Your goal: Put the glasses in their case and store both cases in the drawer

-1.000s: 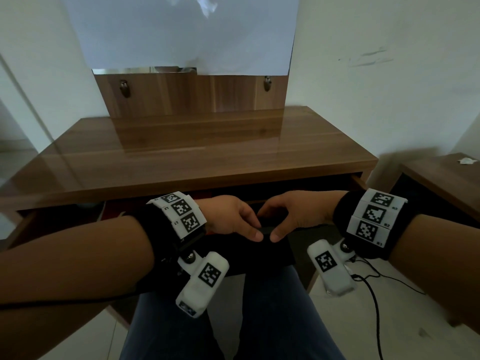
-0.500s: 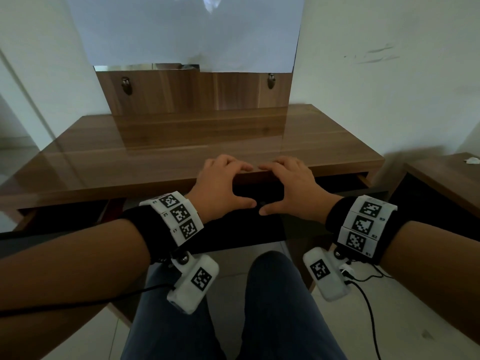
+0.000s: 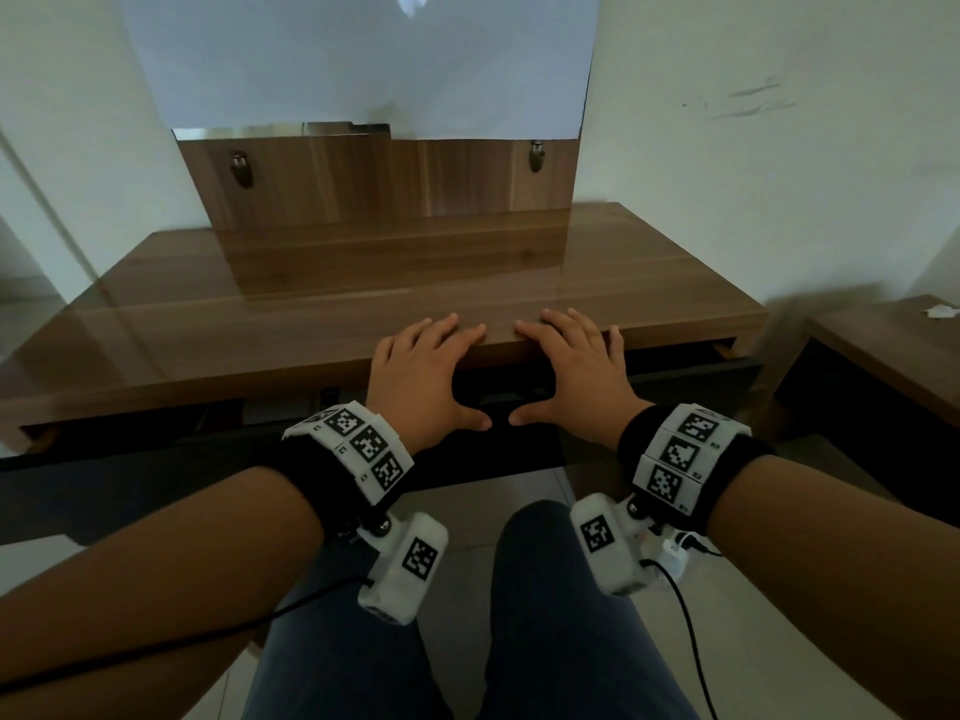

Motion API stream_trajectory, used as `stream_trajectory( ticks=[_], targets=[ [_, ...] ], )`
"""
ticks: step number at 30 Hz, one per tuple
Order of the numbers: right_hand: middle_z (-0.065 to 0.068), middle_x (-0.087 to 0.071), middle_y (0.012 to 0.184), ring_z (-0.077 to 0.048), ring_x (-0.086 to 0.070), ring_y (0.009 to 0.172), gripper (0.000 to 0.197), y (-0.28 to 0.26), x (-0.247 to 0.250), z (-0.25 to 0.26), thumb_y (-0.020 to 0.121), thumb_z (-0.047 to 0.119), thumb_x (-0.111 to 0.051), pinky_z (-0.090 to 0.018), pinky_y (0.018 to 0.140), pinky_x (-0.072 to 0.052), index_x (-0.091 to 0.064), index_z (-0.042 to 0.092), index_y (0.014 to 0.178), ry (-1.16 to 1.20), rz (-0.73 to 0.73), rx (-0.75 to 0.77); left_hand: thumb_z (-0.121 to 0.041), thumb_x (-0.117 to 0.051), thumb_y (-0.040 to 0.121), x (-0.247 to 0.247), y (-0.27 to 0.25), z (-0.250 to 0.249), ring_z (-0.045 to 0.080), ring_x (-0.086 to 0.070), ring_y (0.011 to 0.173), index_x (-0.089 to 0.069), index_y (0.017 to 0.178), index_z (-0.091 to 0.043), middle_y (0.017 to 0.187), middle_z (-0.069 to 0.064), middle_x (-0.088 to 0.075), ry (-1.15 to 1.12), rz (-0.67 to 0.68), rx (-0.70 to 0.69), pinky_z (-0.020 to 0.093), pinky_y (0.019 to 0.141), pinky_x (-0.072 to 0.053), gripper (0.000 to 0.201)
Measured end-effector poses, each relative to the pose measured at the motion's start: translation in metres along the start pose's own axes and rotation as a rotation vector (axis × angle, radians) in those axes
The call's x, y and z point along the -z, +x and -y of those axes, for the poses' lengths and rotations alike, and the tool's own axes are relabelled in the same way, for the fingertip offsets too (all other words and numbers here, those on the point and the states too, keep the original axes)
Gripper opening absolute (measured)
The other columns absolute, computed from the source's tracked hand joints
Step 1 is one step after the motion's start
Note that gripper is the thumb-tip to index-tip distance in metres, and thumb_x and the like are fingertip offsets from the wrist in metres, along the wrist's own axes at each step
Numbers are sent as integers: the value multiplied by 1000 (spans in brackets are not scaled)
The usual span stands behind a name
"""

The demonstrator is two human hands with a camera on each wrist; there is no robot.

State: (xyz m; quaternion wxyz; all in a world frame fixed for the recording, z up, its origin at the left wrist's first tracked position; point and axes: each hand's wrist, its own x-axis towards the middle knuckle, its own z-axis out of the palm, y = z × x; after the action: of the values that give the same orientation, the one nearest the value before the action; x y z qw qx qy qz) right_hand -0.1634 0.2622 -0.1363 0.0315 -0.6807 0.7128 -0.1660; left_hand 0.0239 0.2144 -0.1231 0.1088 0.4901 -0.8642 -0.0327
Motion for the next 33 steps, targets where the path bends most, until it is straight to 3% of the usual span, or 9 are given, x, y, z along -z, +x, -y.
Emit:
stream_trajectory(
  ticks=[7,19,25,33],
  targets=[
    [4,-27,151,-23,-10,146,84,5,-6,7,65,52,-75,-60,115,3,-35,38,137,29,-115,-49,-55,-69,66,-1,4,5,15,-31,138,-36,139,-47,152,-17,-34,-71,-113,35,41,112,-23,81],
    [-1,-37,141,-28,-22,140,65,8,-20,17,70,47,-73,-63,114,-1,-46,28,126,-14,-287,-87,-46,-63,75,-18,5,3,12,-40,128,-47,129,-46,143,-21,-46,-73,-307,91,35,105,-27,57],
    [-1,-44,134,-27,-29,137,56,15,-20,21,70,46,-74,-60,115,-2,-50,28,117,3,-343,-123,-43,-59,78,-20,9,2,12,-41,125,-51,127,-46,140,-23,-49,-86,-331,128,35,102,-27,50],
    [-1,-42,137,-27,-27,137,58,17,-19,21,70,49,-72,-59,114,-5,-48,29,118,-22,-328,-123,-44,-58,77,-19,8,2,12,-41,125,-51,126,-47,140,-23,-50,-97,-310,122,36,102,-27,49]
  ],
)
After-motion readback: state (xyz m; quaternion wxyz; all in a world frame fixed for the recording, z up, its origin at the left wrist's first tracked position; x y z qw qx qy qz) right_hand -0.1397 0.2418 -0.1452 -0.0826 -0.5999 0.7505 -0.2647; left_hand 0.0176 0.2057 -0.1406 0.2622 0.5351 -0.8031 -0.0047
